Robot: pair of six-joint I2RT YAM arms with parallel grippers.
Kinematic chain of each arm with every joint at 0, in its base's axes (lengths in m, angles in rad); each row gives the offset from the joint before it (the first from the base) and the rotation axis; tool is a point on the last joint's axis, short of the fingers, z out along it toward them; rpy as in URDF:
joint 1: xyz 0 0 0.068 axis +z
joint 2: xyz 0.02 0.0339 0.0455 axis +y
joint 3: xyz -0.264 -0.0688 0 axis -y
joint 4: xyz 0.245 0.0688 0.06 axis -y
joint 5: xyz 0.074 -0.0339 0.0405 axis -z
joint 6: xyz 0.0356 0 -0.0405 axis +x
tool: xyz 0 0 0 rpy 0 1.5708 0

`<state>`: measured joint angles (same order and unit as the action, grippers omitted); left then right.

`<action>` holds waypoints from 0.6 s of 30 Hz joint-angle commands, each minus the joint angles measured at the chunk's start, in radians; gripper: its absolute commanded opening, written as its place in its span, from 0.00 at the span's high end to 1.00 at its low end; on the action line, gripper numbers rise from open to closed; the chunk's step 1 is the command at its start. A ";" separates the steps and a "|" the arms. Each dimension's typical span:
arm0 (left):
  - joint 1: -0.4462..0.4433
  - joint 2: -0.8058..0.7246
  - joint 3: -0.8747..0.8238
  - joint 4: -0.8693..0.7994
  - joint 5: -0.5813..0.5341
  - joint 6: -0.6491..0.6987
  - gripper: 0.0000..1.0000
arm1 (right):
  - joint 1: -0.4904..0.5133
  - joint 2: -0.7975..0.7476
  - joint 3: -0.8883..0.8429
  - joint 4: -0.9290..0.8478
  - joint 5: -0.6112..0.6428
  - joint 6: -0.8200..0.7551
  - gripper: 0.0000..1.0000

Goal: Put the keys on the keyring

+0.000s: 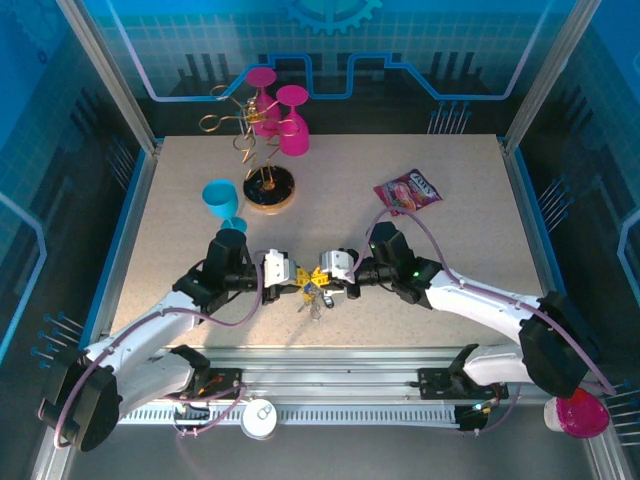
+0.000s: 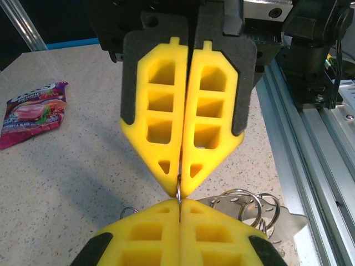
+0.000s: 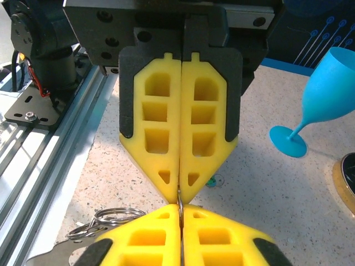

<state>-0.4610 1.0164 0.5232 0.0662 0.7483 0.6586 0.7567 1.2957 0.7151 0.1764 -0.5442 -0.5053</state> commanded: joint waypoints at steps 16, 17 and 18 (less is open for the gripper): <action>-0.007 -0.018 -0.007 0.017 -0.021 -0.006 0.80 | -0.011 -0.013 0.000 0.045 -0.058 0.042 1.00; -0.008 -0.016 -0.008 0.017 -0.019 -0.006 0.80 | -0.011 -0.012 0.000 0.050 -0.062 0.045 1.00; -0.008 -0.014 -0.006 0.015 -0.017 -0.008 0.80 | -0.011 -0.011 -0.001 0.057 -0.064 0.049 1.00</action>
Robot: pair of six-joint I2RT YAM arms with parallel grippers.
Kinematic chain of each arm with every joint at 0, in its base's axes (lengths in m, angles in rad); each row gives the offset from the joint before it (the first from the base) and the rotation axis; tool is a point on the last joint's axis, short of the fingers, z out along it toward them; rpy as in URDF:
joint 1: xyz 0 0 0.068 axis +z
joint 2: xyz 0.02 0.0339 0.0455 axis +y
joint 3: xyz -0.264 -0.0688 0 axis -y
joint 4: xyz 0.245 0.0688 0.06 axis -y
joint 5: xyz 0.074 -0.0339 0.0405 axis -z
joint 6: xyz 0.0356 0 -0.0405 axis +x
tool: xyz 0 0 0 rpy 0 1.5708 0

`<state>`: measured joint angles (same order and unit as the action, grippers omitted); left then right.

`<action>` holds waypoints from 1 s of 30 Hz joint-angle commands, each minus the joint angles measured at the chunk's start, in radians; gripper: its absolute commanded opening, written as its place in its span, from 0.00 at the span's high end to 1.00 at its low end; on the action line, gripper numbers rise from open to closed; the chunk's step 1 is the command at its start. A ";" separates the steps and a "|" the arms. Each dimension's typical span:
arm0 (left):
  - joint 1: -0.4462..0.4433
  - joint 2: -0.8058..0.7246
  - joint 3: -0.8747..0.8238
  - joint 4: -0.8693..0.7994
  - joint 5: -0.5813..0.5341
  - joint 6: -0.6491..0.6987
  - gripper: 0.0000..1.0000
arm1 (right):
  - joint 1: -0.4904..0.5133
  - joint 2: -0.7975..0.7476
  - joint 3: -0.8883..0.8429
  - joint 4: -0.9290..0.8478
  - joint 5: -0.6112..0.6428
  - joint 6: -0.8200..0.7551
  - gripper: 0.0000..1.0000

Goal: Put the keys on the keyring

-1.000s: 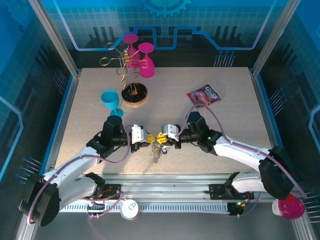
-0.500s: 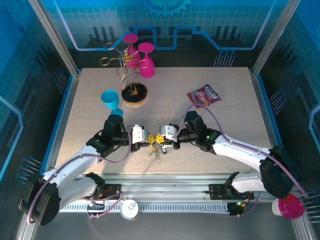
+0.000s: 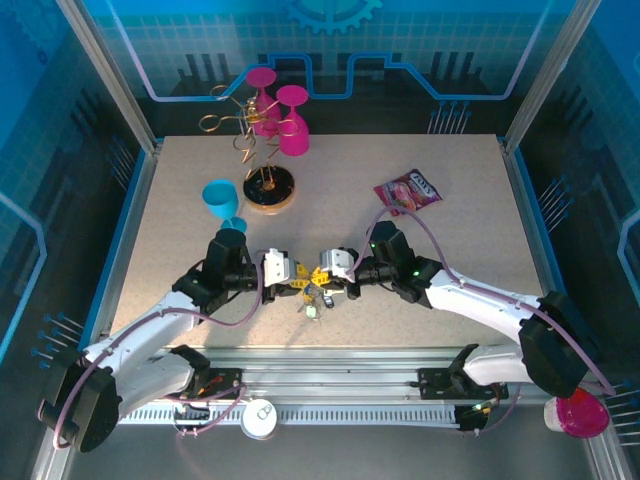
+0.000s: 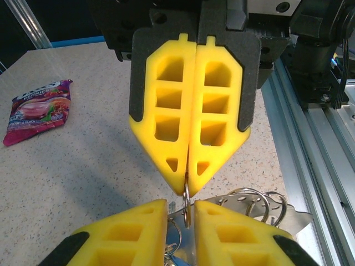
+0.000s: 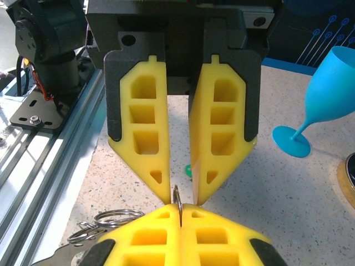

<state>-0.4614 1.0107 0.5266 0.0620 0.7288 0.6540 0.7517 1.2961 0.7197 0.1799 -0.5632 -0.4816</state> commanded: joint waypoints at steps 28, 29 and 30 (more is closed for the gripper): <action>-0.007 -0.028 0.002 0.084 -0.039 -0.018 1.00 | -0.046 -0.046 -0.042 0.159 0.013 0.180 0.67; -0.007 -0.039 0.007 0.081 -0.047 -0.013 1.00 | -0.069 -0.070 -0.046 0.152 0.025 0.217 0.65; -0.006 -0.050 0.010 0.075 -0.057 -0.006 1.00 | -0.092 -0.096 -0.050 0.139 0.055 0.255 0.63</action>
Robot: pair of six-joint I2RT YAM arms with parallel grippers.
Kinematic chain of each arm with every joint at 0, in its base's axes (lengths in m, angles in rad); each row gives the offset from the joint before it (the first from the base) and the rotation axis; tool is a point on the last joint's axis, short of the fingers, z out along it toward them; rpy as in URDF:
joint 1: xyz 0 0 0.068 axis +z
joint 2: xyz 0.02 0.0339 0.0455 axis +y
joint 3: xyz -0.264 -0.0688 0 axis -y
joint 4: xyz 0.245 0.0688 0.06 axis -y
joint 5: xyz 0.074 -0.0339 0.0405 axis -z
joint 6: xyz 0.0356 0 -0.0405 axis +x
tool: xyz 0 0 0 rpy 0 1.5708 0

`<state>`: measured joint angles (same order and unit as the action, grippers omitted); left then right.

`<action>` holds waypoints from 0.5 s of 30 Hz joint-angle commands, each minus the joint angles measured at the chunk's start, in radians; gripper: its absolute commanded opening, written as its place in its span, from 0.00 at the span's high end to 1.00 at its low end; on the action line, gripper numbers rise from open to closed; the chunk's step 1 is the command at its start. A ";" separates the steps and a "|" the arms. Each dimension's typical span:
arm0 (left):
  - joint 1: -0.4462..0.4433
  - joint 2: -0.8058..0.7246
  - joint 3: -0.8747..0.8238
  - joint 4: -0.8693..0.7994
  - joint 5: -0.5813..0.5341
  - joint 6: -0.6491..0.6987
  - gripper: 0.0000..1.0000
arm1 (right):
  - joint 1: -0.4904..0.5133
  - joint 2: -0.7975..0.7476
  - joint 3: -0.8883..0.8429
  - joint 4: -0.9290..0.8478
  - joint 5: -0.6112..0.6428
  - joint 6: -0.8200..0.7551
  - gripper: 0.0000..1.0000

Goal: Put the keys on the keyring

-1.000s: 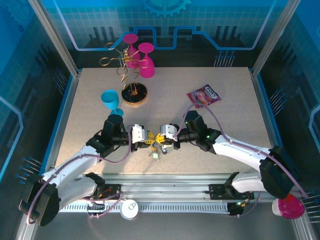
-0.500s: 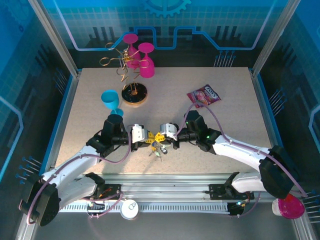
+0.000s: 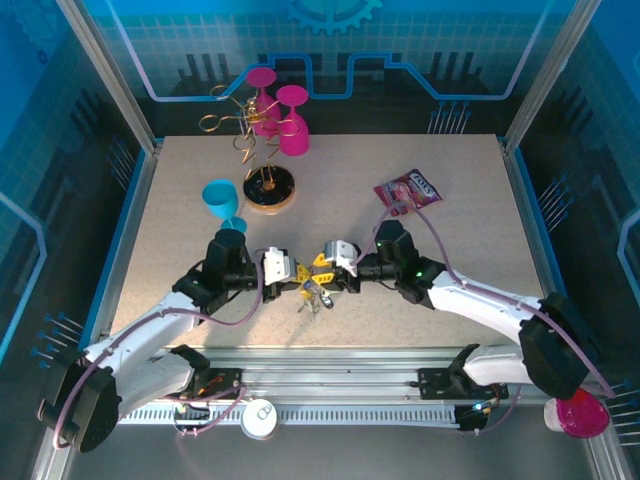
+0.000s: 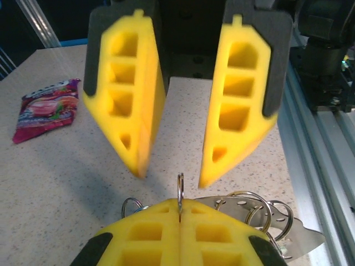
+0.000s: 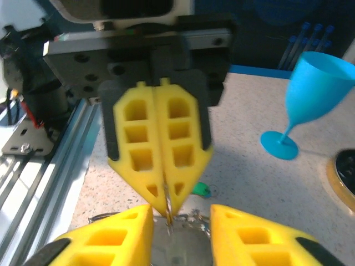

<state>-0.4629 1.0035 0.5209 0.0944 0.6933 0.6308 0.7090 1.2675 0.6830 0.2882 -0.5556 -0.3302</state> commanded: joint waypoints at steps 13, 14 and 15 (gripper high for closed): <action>0.000 -0.093 0.012 0.107 -0.389 -0.161 1.00 | 0.041 -0.179 0.040 -0.304 0.285 0.114 0.65; 0.001 -0.079 0.017 0.109 -0.427 -0.176 1.00 | 0.080 -0.173 0.035 -0.296 0.276 0.113 0.64; 0.005 -0.069 0.019 0.112 -0.453 -0.189 1.00 | 0.117 -0.165 0.029 -0.280 0.273 0.123 0.64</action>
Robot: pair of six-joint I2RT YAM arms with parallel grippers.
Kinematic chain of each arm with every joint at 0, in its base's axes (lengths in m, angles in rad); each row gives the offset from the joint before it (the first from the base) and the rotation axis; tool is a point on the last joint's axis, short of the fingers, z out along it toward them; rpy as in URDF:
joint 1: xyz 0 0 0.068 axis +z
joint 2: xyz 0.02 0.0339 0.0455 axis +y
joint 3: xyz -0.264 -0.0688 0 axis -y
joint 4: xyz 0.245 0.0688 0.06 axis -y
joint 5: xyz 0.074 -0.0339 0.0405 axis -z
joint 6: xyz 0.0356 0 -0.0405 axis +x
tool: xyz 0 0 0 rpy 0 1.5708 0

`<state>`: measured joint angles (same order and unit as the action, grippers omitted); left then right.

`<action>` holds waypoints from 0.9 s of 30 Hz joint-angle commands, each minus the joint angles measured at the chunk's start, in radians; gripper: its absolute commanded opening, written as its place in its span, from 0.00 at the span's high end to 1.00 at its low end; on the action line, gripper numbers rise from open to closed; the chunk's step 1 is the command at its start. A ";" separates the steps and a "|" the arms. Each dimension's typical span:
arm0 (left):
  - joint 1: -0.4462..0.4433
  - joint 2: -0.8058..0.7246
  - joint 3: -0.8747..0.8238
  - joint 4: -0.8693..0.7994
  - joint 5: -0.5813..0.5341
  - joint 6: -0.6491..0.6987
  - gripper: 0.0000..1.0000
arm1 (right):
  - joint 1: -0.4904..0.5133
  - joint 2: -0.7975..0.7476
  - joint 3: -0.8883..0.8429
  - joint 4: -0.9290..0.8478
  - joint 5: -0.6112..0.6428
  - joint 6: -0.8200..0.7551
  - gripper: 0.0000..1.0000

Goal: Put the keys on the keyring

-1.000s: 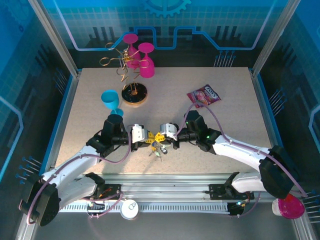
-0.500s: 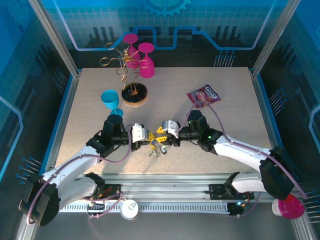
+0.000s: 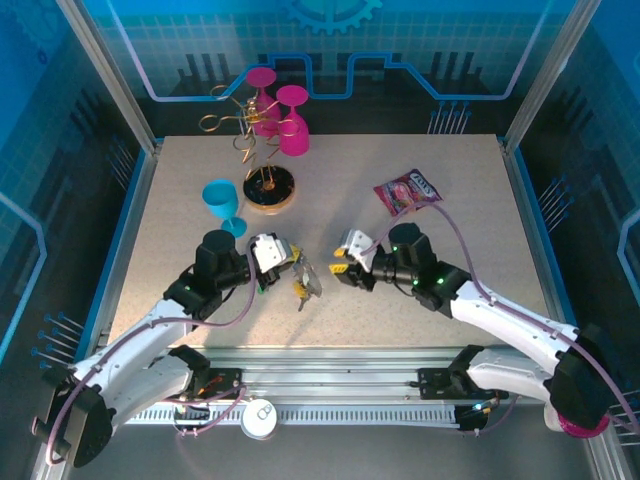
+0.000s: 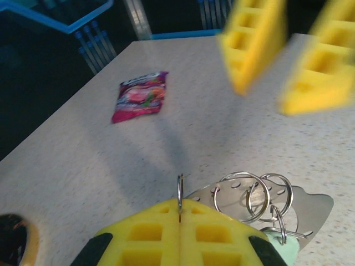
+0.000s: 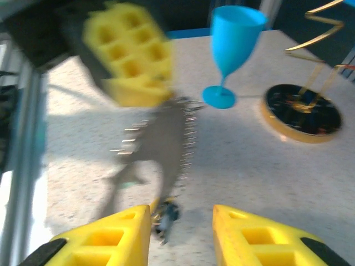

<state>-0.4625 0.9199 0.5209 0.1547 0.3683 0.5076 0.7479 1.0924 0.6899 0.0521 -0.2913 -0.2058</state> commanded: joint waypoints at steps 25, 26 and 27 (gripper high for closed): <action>0.076 0.216 0.139 0.139 -0.257 -0.370 1.00 | 0.460 0.940 0.344 0.644 0.644 0.387 0.56; 0.078 0.214 0.136 0.143 -0.259 -0.370 1.00 | 0.460 0.973 0.366 0.640 0.666 0.371 0.56; 0.078 0.214 0.132 0.147 -0.262 -0.369 1.00 | 0.459 0.998 0.384 0.636 0.678 0.357 0.56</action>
<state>-0.3943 1.1400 0.6277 0.2382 0.1081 0.1555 1.2015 2.0319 1.0241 0.6502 0.2829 0.1829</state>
